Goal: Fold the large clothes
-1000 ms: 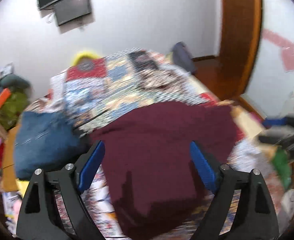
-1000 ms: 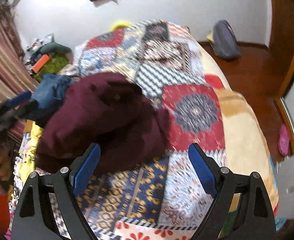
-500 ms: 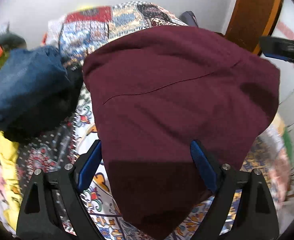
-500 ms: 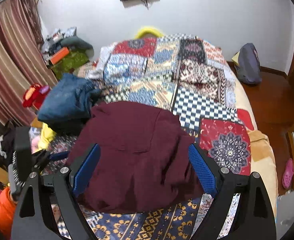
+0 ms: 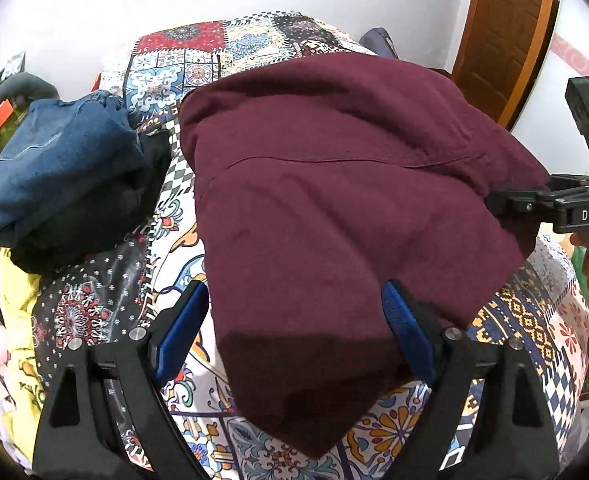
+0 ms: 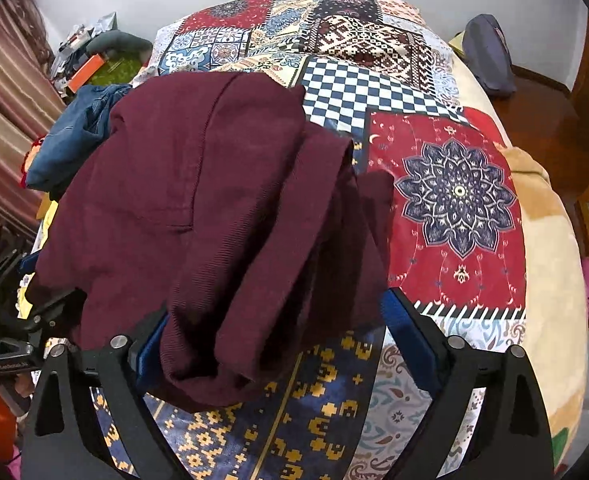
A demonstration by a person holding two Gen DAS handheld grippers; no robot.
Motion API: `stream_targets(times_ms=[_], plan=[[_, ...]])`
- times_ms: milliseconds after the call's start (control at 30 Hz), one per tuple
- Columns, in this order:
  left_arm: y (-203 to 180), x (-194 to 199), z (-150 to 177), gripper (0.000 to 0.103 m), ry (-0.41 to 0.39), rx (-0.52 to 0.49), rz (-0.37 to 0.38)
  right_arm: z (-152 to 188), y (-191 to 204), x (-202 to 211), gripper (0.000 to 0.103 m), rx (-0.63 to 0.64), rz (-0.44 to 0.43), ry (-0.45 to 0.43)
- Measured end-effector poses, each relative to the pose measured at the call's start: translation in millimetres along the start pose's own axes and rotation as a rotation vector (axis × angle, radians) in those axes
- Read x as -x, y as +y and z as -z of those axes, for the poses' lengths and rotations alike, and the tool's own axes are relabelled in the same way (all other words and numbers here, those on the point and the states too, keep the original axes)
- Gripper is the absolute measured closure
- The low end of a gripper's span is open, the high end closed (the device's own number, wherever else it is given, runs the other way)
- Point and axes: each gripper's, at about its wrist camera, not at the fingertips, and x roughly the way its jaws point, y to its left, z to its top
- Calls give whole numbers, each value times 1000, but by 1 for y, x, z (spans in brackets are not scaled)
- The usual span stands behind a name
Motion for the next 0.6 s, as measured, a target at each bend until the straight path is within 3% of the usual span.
stream_targets(times_ms=[267, 467, 600], plan=[[2, 25, -9, 15, -67, -75, -111, -10, 16, 20, 8, 77, 60, -3], [32, 31, -31, 15, -103, 12, -129, -27, 20, 31, 8, 136, 64, -41], [57, 20, -45, 15, -86, 81, -116, -45, 13, 32, 6, 119, 24, -72]])
